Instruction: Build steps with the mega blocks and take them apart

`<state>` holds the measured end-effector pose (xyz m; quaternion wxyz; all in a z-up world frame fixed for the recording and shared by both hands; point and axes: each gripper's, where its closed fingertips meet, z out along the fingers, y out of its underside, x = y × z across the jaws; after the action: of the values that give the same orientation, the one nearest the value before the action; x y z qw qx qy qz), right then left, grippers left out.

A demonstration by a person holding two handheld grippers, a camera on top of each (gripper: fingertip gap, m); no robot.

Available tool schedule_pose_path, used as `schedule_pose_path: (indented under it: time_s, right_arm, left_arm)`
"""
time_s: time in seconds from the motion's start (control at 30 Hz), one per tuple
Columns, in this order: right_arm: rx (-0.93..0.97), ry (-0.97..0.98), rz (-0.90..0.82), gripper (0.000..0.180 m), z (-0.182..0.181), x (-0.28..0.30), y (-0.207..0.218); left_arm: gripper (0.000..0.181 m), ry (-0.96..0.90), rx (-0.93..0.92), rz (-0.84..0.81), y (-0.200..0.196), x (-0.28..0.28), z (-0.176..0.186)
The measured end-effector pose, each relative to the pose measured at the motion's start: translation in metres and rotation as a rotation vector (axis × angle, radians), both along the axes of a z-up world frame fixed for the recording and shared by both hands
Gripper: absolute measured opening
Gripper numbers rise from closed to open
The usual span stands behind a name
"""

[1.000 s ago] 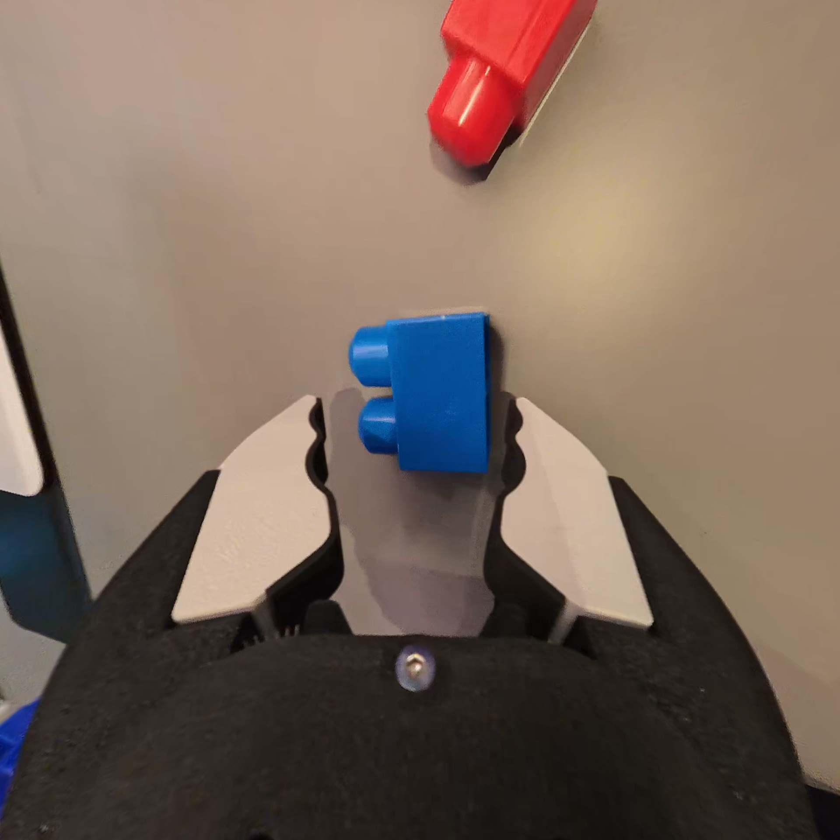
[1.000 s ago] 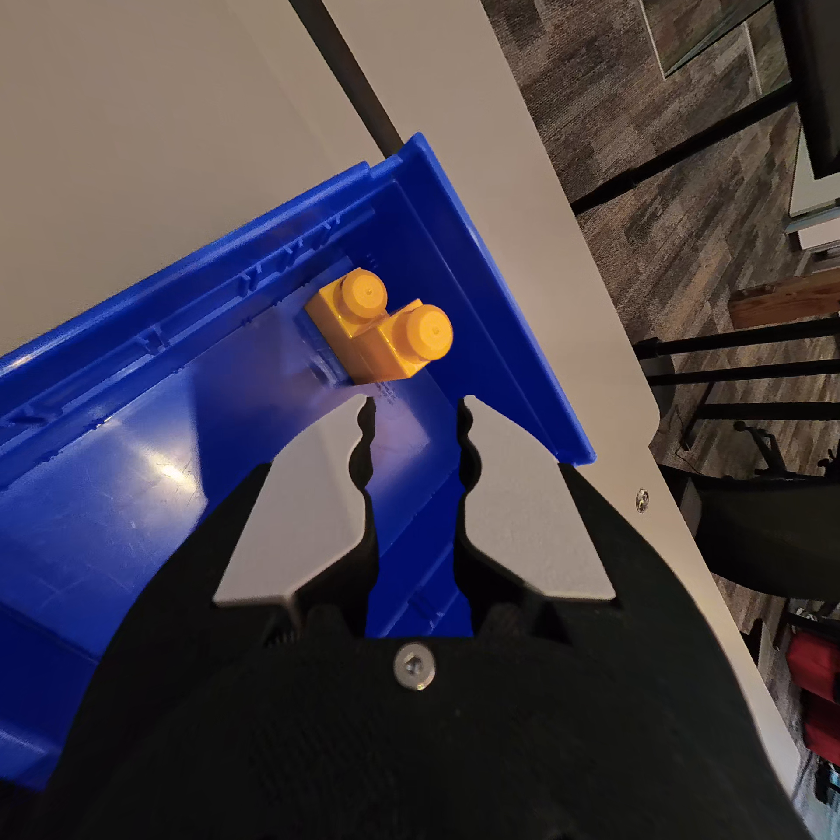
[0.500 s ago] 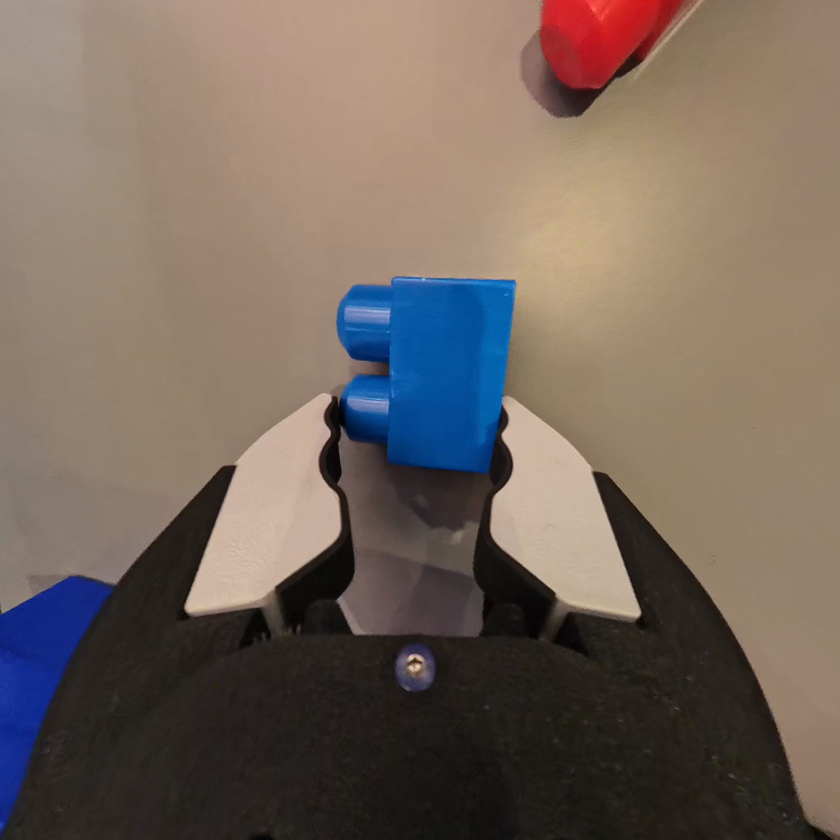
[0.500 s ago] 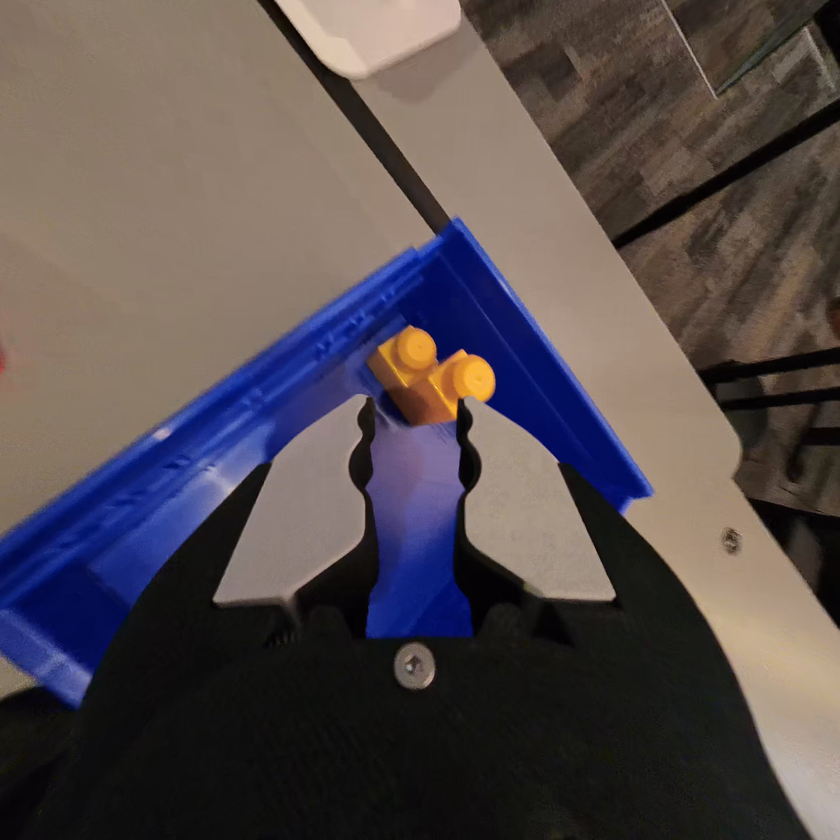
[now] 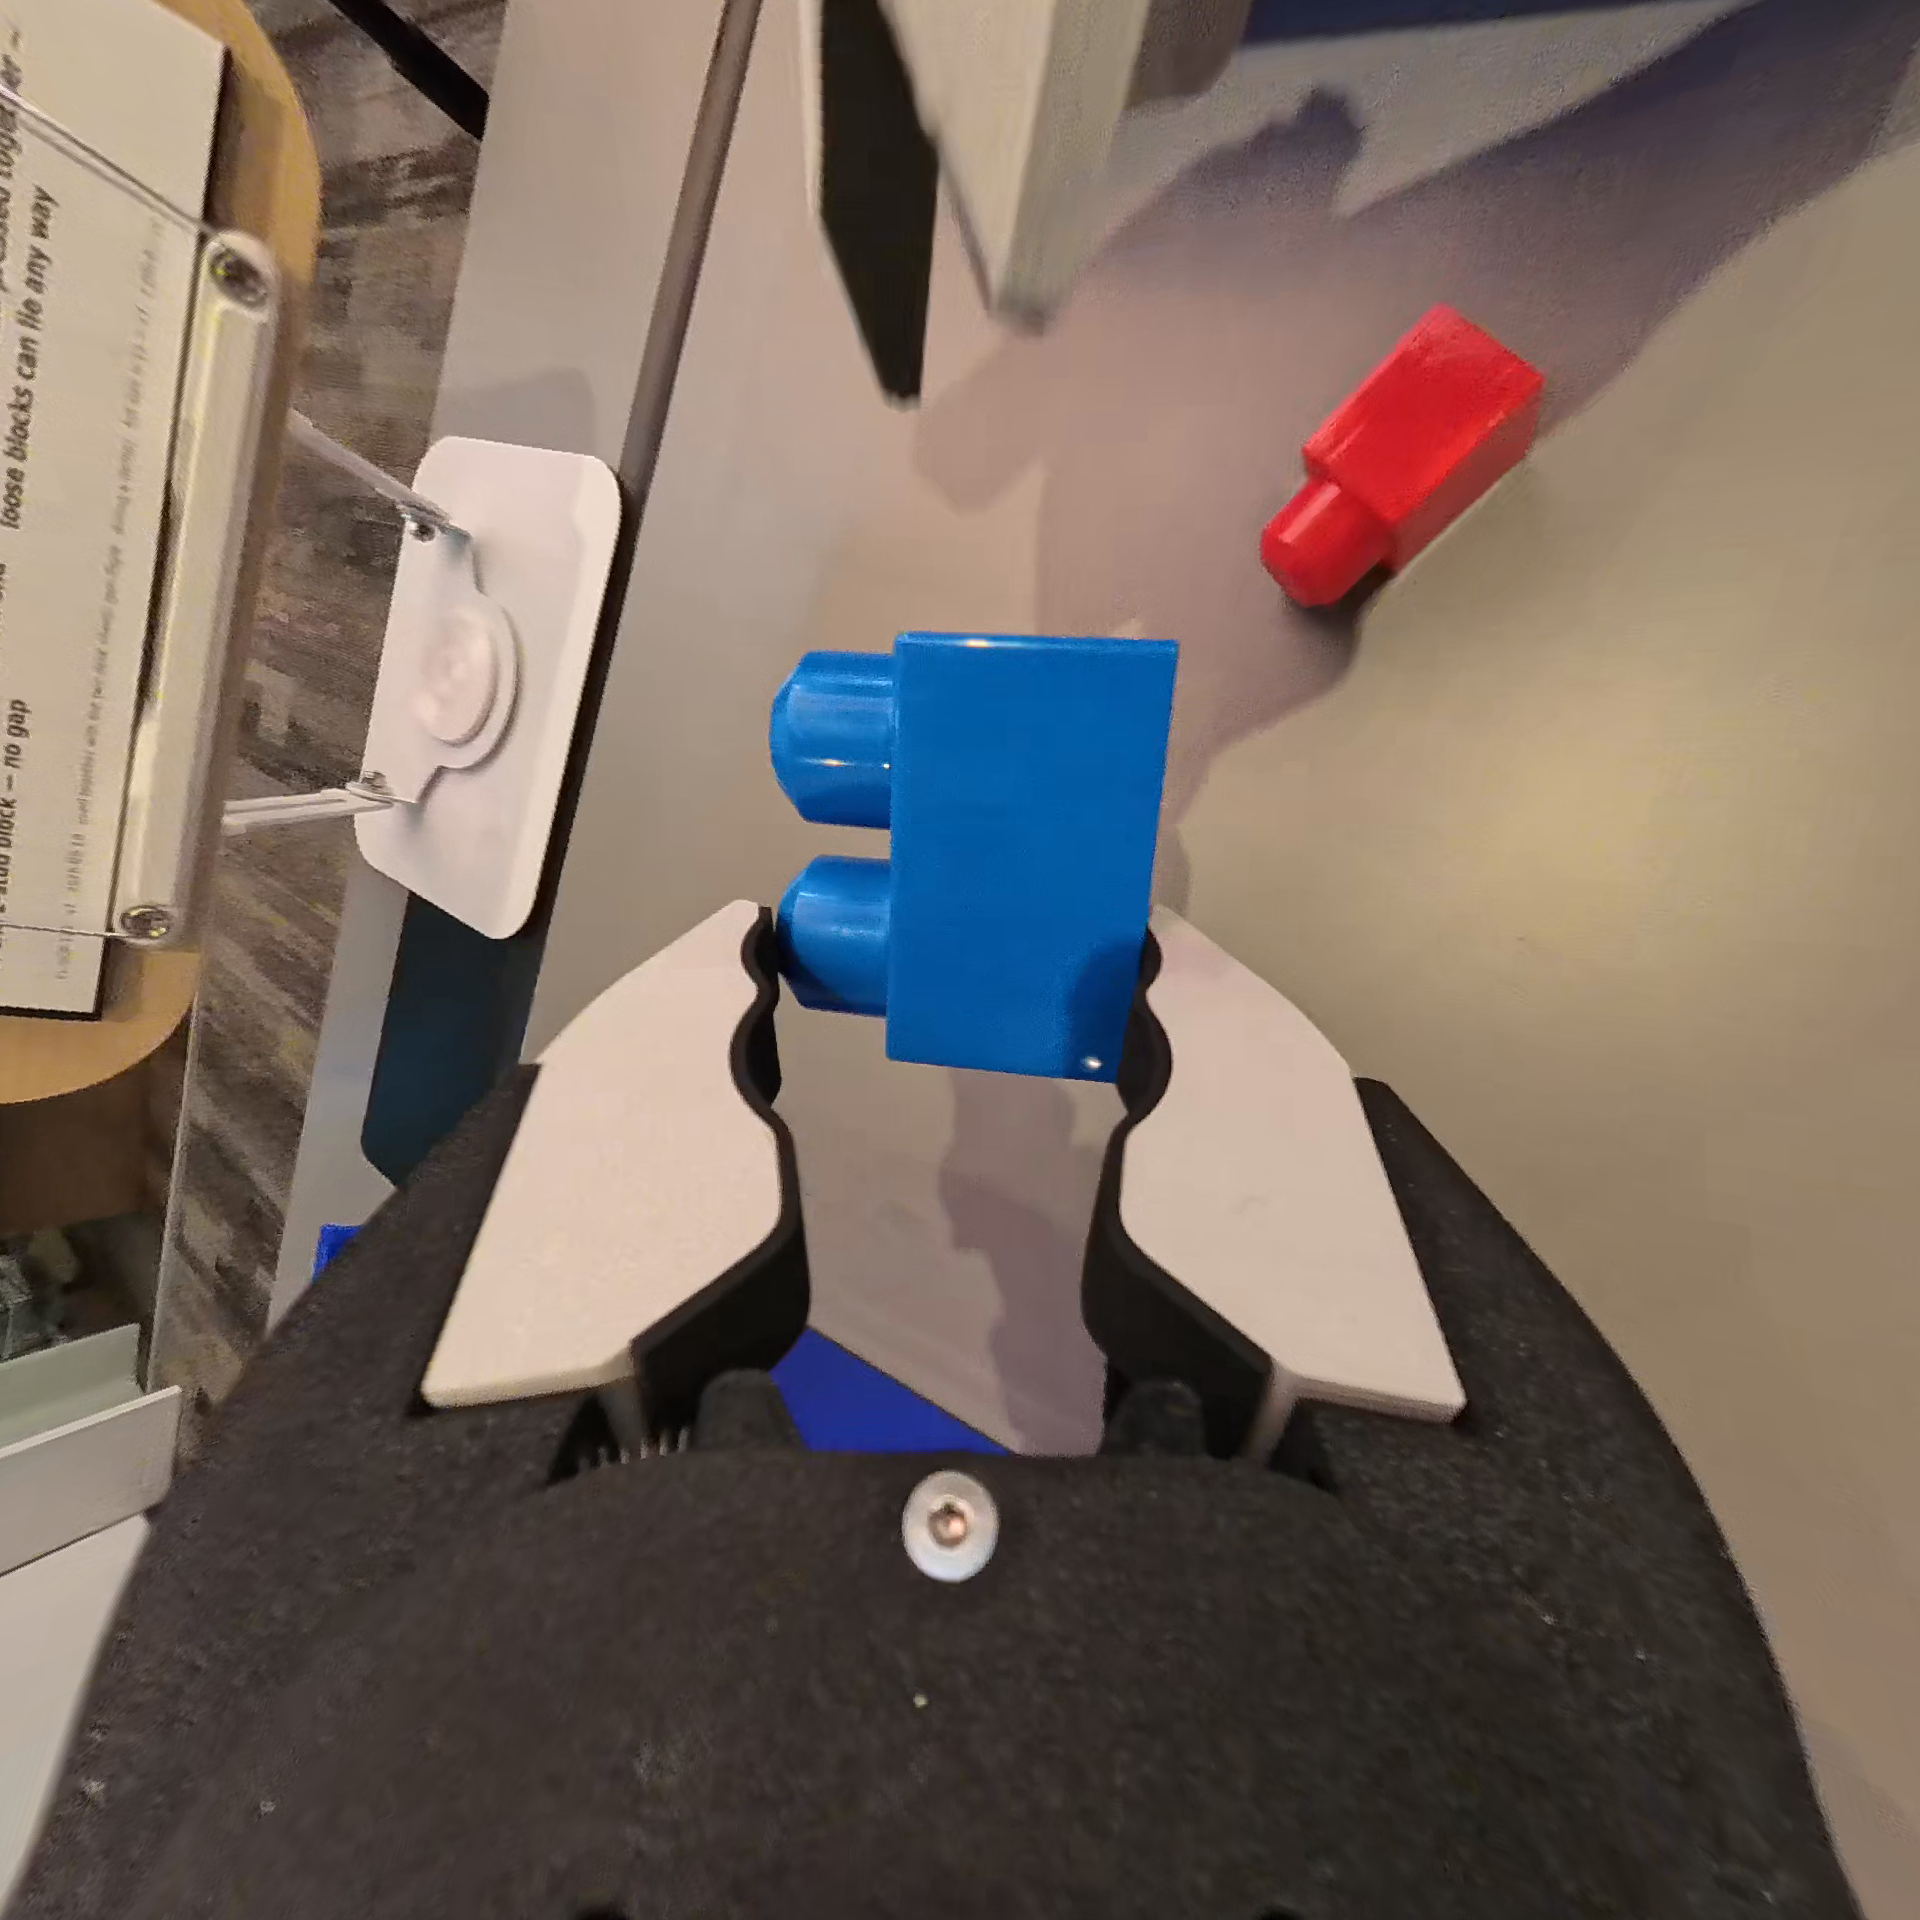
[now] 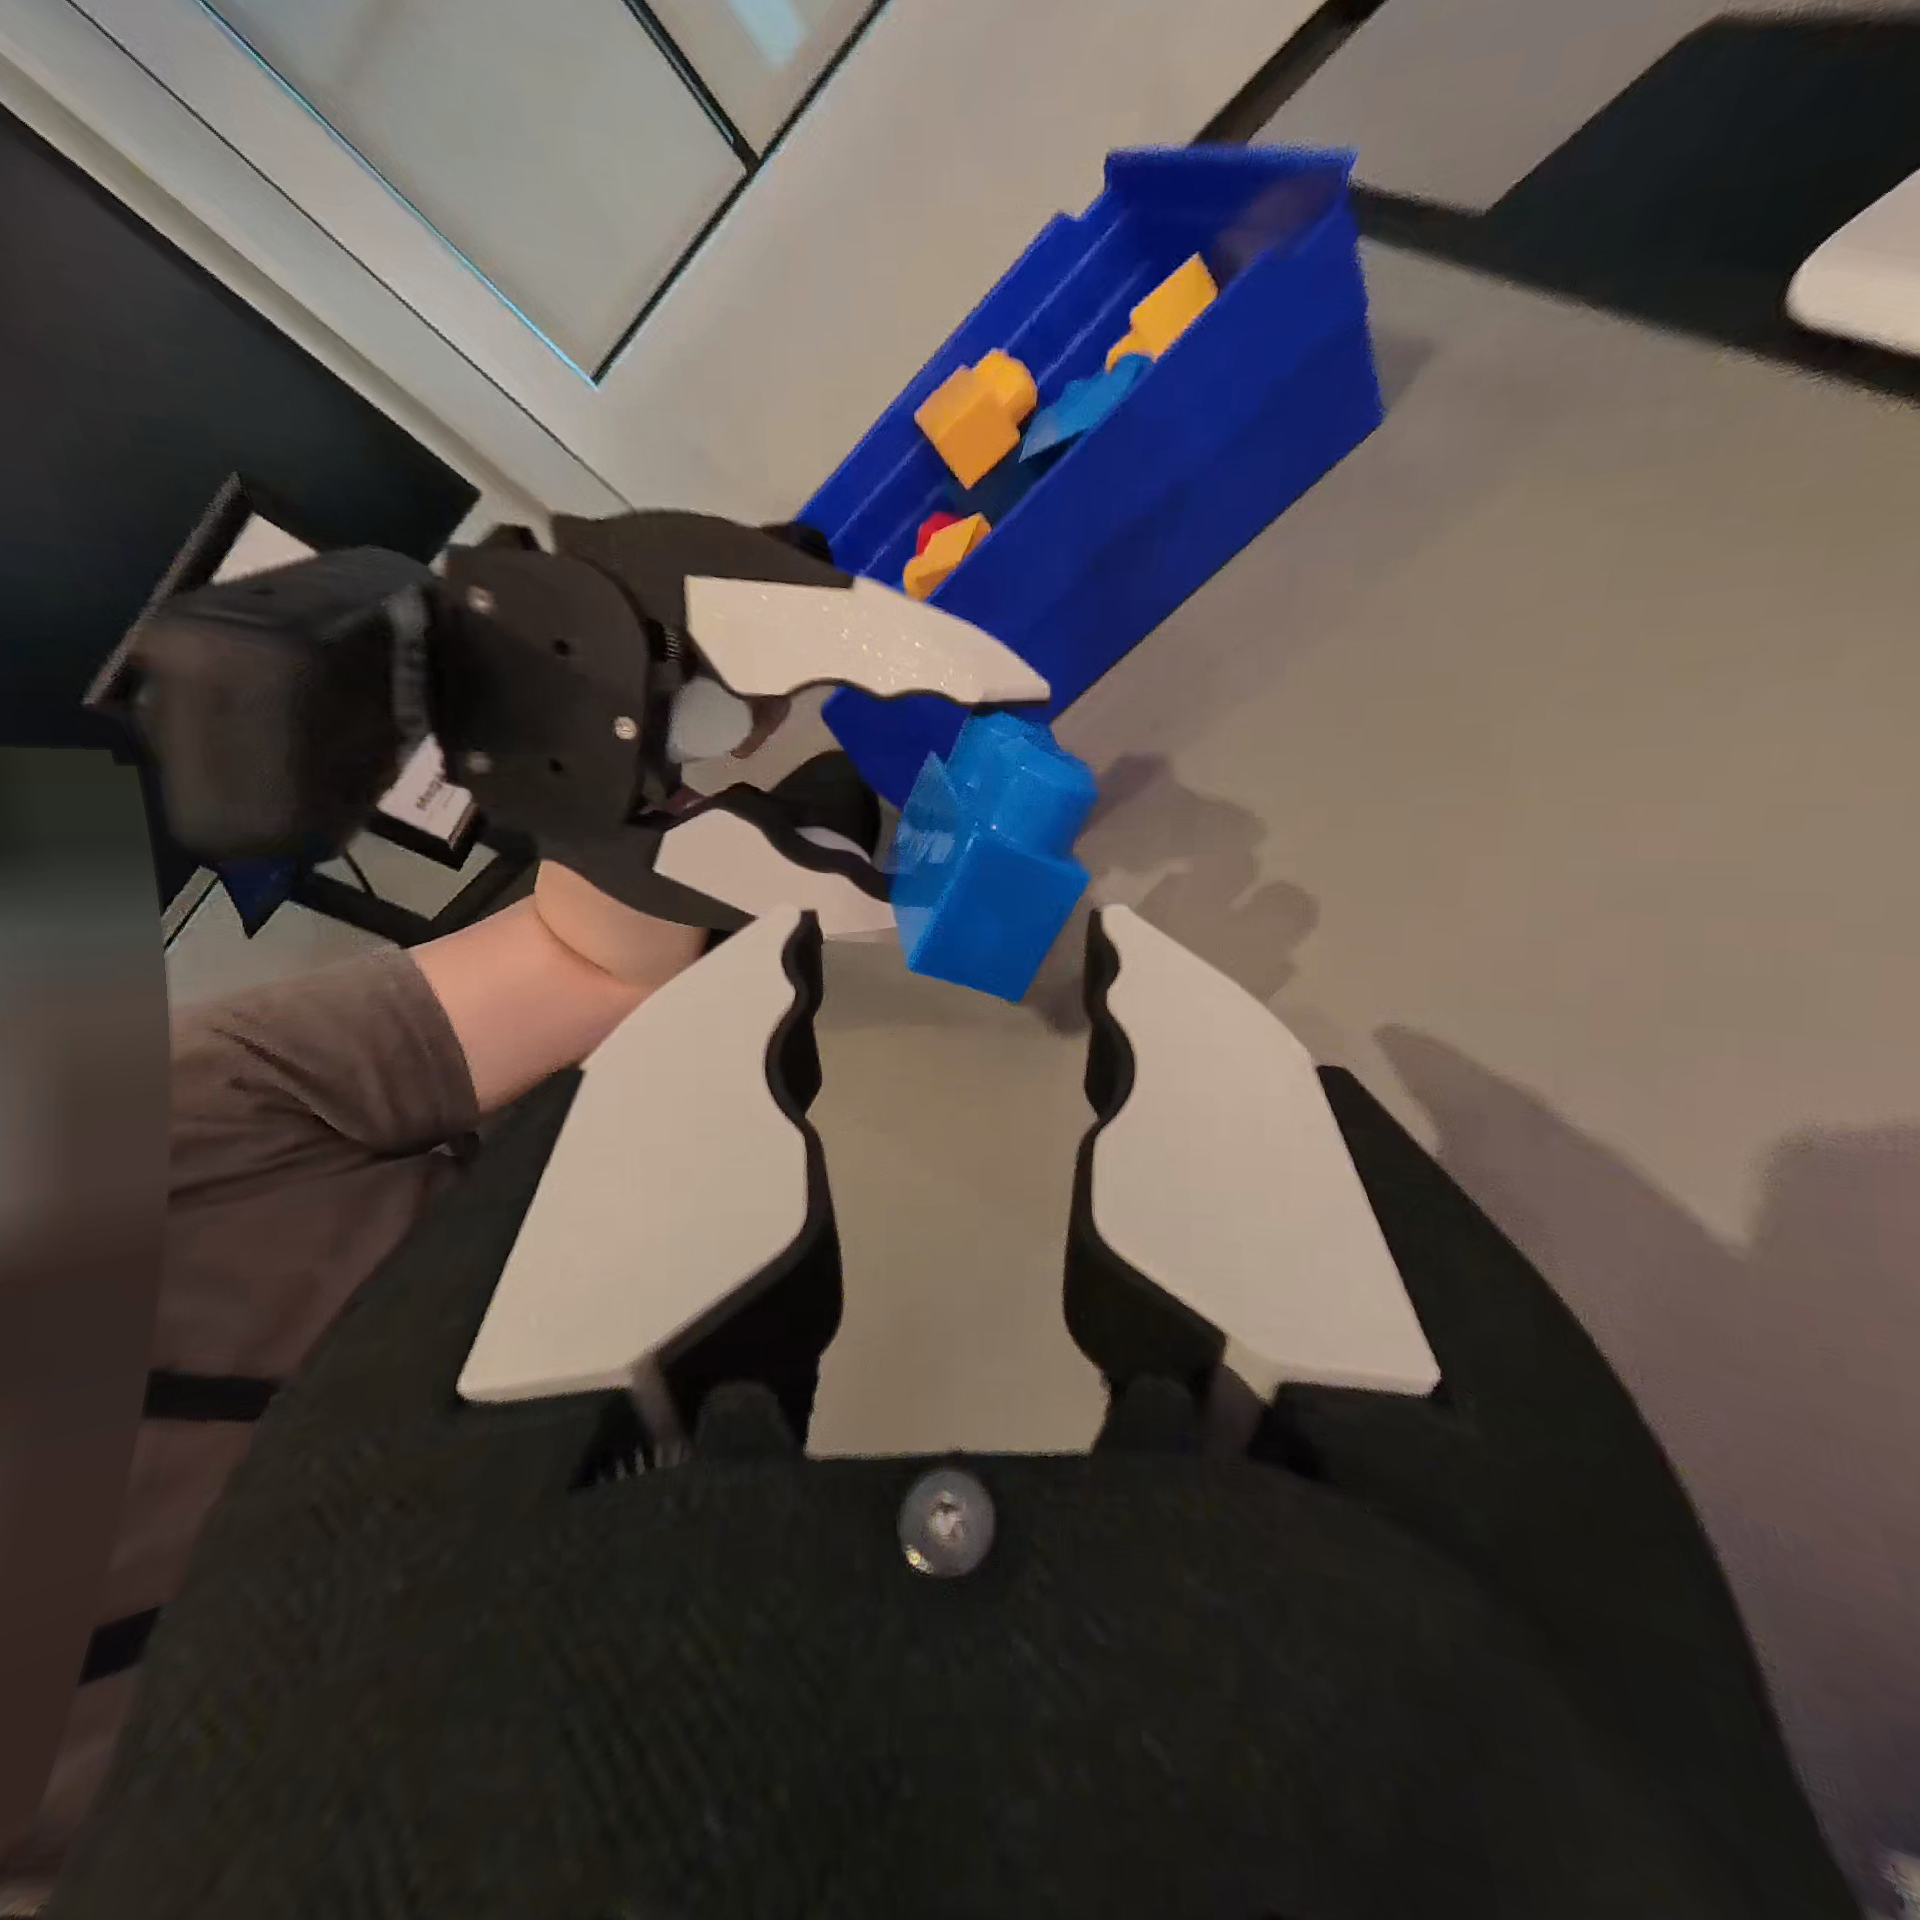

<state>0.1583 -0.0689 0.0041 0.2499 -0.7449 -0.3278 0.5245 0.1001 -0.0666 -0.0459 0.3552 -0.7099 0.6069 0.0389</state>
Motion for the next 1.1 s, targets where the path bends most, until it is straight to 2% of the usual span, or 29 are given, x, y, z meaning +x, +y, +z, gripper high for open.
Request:
schedule_pose_path:
  time_s: [0.23, 0.37, 0.5, 0.6, 0.73, 0.83, 0.93, 1.1]
  right_arm:
    - [-0.143, -0.035, 0.063, 0.054, -0.031, -0.025, -0.013]
    - [-0.213, -0.039, 0.122, 0.040, -0.044, -0.030, -0.018]
    - [-0.193, 0.013, 0.124, 0.038, -0.039, -0.031, -0.014]
    - [-0.136, 0.062, 0.096, 0.037, -0.027, -0.026, -0.007]
    - [0.022, 0.195, 0.085, 0.037, 0.007, -0.018, 0.000]
    - [0.166, 0.254, 0.100, 0.037, 0.027, -0.017, -0.006]
    - [0.270, 0.313, 0.130, 0.037, 0.043, -0.021, -0.018]
    - [0.329, 0.328, 0.152, 0.037, 0.048, -0.025, -0.027]
  left_arm:
    - [0.064, 0.031, 0.038, -0.026, -0.007, 0.009, 0.001]
    - [0.064, 0.054, 0.051, -0.027, -0.006, 0.009, -0.002]
    - [0.066, 0.023, 0.111, -0.017, -0.002, 0.009, 0.007]
    - [0.077, -0.130, 0.019, -0.001, -0.007, 0.009, 0.024]
    - [0.080, -0.535, -0.187, -0.007, -0.014, 0.016, 0.062]
    - [0.066, -0.766, -0.348, -0.027, -0.016, 0.019, 0.079]
    - [0.054, -0.916, -0.501, -0.078, -0.022, 0.026, 0.087]
    - [0.037, -1.024, -0.645, -0.178, -0.036, 0.036, 0.094]
